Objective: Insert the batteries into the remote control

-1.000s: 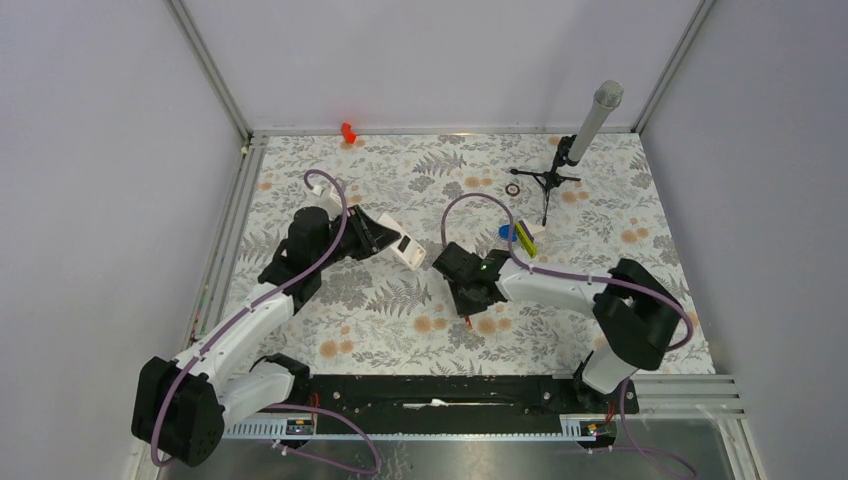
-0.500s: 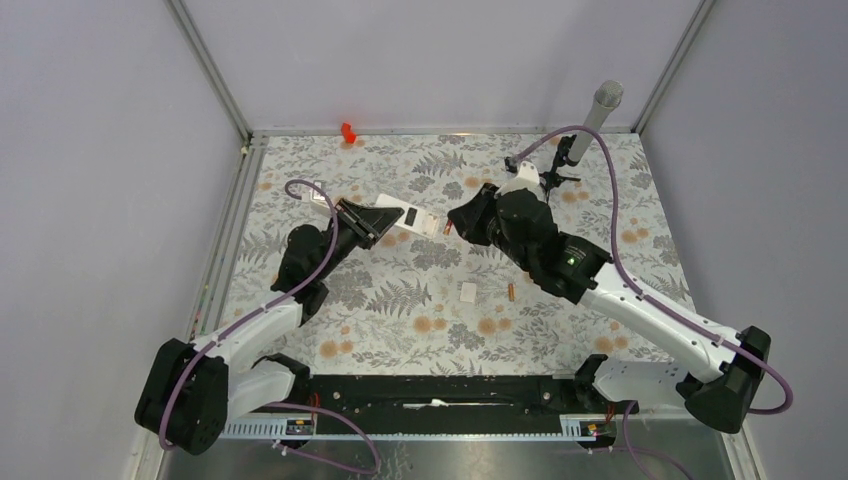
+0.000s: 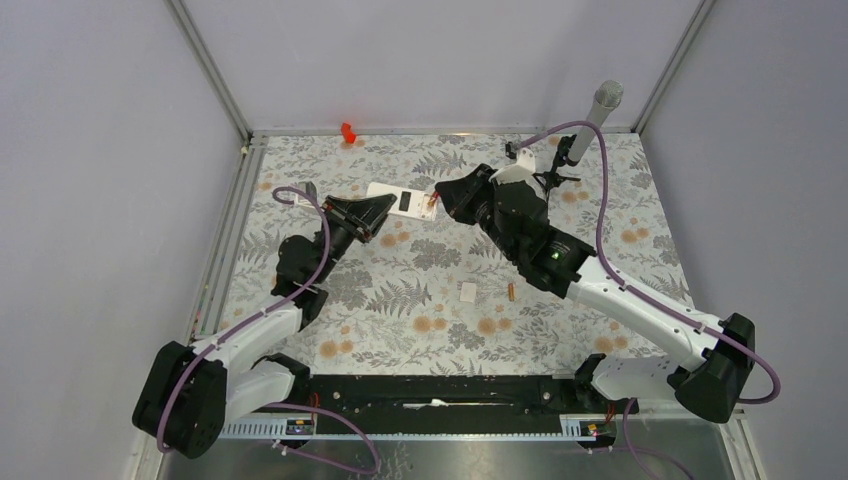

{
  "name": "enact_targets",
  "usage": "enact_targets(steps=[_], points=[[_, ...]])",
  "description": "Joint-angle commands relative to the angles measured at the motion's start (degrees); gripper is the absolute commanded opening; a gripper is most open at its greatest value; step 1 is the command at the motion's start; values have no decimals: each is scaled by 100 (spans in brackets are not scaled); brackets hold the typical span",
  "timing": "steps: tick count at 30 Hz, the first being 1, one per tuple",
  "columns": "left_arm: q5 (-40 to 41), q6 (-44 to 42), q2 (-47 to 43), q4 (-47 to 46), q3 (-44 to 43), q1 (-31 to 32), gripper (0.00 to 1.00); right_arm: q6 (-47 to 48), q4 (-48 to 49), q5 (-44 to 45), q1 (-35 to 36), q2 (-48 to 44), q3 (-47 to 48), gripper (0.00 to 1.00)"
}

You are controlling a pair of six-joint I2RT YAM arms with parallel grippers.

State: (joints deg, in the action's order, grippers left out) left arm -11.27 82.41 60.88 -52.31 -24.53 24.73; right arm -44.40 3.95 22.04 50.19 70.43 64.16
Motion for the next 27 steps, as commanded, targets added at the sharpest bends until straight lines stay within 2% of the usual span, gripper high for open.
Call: enact_targets(steps=[1, 17, 27], points=[[206, 373, 85, -892, 19, 60, 0, 166, 550, 303, -27, 12, 52, 14], [431, 681, 391, -1219, -51, 144, 0, 436, 412, 174, -18, 319, 107, 16], [324, 911, 952, -1947, -137, 218, 0, 386, -117, -131, -19, 397, 397, 20]])
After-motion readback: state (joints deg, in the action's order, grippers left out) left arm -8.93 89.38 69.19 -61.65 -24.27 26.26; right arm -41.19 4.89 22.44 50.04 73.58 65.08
